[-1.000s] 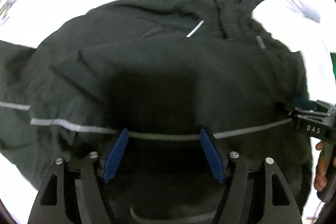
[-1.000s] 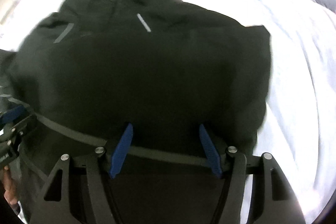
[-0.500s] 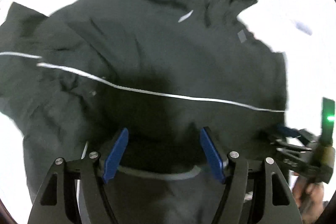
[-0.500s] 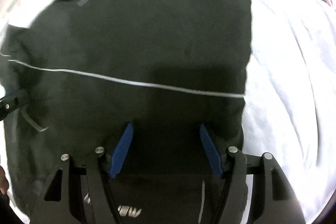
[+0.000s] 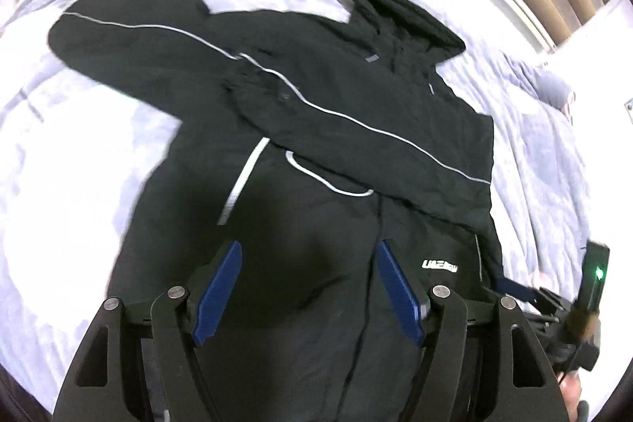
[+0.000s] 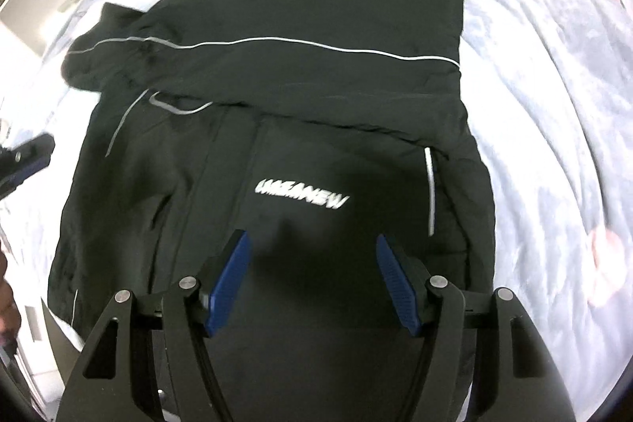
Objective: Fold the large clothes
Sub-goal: 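Grasp the other sleeve cuff with the left tool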
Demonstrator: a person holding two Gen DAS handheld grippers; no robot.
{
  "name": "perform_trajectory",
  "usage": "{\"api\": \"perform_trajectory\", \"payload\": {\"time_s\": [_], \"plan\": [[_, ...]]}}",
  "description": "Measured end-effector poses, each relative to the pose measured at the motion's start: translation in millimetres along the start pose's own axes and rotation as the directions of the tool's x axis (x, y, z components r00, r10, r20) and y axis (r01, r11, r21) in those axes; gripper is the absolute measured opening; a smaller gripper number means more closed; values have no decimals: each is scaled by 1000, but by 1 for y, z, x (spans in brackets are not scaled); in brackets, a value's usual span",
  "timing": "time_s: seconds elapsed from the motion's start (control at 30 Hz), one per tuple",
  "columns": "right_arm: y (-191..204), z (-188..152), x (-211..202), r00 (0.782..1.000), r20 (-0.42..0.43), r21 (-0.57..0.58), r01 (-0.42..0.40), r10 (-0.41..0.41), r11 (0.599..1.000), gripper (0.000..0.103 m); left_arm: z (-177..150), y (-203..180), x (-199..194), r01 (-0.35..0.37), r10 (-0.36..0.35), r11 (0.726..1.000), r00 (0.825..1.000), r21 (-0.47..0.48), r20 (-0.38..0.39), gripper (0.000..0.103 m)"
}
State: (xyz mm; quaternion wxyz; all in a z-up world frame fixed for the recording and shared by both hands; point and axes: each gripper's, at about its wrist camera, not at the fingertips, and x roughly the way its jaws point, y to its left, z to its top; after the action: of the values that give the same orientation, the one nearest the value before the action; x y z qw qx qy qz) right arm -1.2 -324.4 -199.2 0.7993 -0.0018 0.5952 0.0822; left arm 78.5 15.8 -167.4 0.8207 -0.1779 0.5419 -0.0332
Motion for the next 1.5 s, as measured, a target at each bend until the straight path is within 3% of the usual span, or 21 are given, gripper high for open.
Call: {"api": "perform_trajectory", "payload": {"time_s": [0.13, 0.23, 0.5, 0.63, 0.8, 0.97, 1.1, 1.27, 1.37, 1.5], "plan": [[21, -7, -18, 999, 37, 4, 29, -29, 1000, 68, 8, 34, -14, 21, -20, 999, 999, -39, 28, 72], [30, 2, -24, 994, 79, 69, 65, -71, 995, 68, 18, 66, -30, 10, -8, 999, 999, -36, 42, 72], [91, 27, -10, 995, 88, 229, 26, -48, 973, 68, 61, 174, -74, -18, 25, 998, 994, -68, 105, 72], [135, 26, 4, 996, 65, 200, 42, -56, 979, 68, 96, 245, -84, 17, 7, 987, 989, -160, 145, 72], [180, 19, 26, 995, 17, 127, 91, -94, 988, 68, 157, 328, -84, 17, 41, 965, 976, -262, 215, 72], [197, 29, 47, 990, -43, 94, 135, -132, 986, 68, 221, 387, -52, 21, 62, 943, 969, -333, 237, 72], [202, 41, 61, 986, -73, 86, 155, -149, 984, 68, 260, 420, -9, 47, 32, 929, 978, -366, 207, 72], [210, 52, 80, 982, -122, 78, 155, -145, 985, 68, 284, 447, 35, 19, 50, 915, 986, -404, 160, 72], [218, 56, 91, 977, -148, 40, 161, -154, 986, 68, 288, 462, 58, 33, 29, 901, 990, -433, 136, 72], [228, 62, 101, 975, -167, 13, 149, -145, 989, 68, 289, 468, 79, 59, -2, 902, 991, -429, 133, 72]]}}
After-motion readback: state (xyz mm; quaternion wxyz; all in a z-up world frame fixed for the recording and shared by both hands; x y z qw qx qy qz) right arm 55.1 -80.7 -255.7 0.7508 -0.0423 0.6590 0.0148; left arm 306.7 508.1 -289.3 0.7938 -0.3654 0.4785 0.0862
